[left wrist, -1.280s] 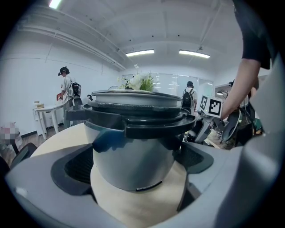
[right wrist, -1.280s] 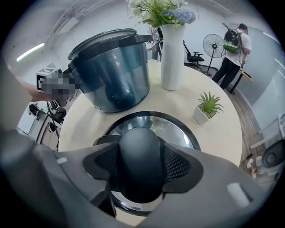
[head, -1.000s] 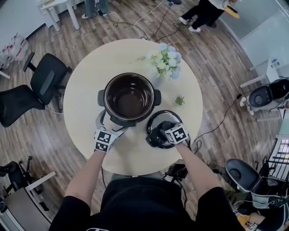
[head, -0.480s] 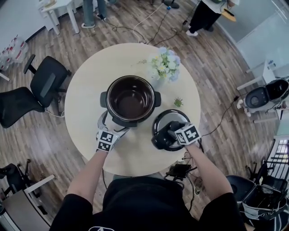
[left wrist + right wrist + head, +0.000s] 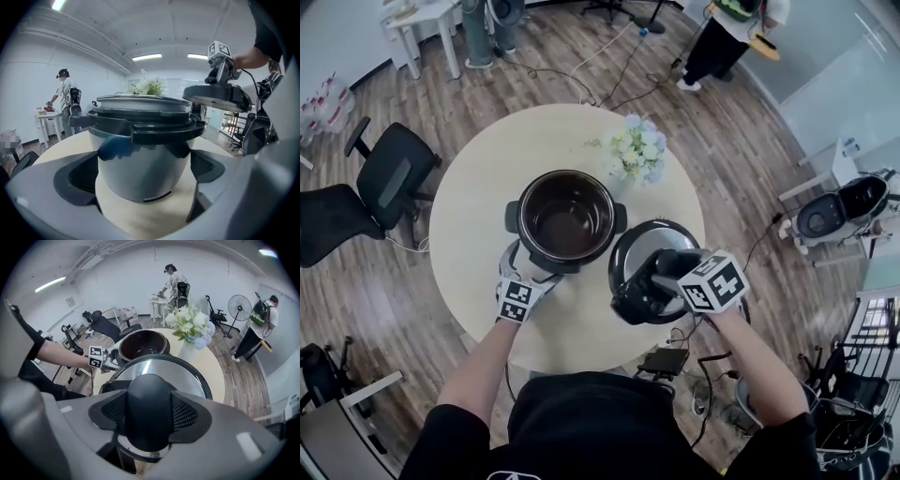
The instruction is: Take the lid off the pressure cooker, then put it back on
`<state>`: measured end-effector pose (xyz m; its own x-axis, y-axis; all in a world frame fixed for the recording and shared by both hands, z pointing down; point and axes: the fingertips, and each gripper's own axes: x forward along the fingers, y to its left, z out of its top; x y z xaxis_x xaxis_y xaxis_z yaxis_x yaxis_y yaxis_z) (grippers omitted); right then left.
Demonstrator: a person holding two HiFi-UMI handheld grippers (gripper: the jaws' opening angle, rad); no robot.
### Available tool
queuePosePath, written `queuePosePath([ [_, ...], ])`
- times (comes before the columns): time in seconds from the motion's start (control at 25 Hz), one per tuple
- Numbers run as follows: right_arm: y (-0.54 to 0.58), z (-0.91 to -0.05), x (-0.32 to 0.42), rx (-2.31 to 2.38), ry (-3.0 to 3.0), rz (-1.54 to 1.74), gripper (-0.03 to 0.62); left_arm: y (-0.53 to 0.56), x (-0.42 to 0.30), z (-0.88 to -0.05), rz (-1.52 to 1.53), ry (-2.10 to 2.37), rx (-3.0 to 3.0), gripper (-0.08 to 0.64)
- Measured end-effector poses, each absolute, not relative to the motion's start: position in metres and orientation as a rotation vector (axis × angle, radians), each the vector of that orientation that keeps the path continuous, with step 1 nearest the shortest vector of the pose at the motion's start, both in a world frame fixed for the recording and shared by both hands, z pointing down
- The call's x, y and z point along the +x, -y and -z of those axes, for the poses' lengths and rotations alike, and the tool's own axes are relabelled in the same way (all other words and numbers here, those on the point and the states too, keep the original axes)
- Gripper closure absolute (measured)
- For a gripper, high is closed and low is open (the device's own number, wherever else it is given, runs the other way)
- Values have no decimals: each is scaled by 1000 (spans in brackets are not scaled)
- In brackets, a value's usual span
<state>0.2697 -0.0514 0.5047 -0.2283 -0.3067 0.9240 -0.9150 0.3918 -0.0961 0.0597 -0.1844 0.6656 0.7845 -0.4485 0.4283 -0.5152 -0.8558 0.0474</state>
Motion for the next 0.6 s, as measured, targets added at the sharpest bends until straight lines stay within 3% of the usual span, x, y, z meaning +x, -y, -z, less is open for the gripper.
queuePosePath([
  [0.6, 182, -467, 143, 935, 1970, -858, 307, 185, 60, -665, -600, 761, 2819, -31],
])
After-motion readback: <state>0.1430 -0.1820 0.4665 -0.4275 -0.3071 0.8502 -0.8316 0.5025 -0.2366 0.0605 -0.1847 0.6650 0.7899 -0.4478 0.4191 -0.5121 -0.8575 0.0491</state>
